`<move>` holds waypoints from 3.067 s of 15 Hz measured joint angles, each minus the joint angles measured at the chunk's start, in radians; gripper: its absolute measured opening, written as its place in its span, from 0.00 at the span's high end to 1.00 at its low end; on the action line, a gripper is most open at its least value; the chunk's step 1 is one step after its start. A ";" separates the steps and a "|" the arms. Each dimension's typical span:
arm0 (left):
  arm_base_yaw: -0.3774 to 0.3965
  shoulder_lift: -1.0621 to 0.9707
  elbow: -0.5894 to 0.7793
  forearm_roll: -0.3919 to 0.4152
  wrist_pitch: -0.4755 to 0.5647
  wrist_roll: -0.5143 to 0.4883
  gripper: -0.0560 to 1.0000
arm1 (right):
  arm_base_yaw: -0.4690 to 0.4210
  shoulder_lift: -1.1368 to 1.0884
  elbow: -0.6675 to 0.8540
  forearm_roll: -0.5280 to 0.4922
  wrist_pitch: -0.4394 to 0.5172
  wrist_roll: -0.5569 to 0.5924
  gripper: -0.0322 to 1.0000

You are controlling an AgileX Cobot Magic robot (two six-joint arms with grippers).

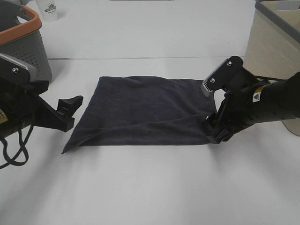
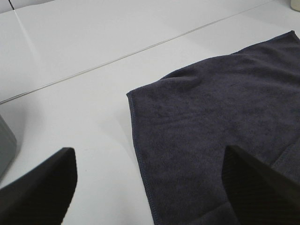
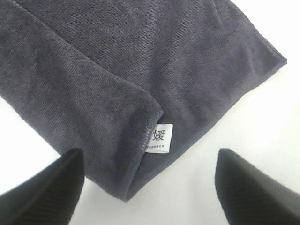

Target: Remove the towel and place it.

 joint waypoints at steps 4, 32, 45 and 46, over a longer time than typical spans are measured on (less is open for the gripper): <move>0.000 -0.226 -0.031 -0.056 0.319 -0.002 0.20 | 0.000 -0.152 -0.005 0.008 0.100 0.000 0.24; 0.476 -0.479 -0.909 -0.141 2.156 -0.077 0.21 | -0.195 -0.238 -0.839 -0.048 1.347 0.424 0.24; 0.476 -1.507 -0.201 -0.119 2.156 -0.056 0.21 | -0.195 -1.092 0.055 -0.032 1.162 0.397 0.24; 0.476 -1.534 -0.189 -0.119 2.156 -0.056 0.21 | -0.195 -1.121 0.071 -0.032 1.155 0.389 0.24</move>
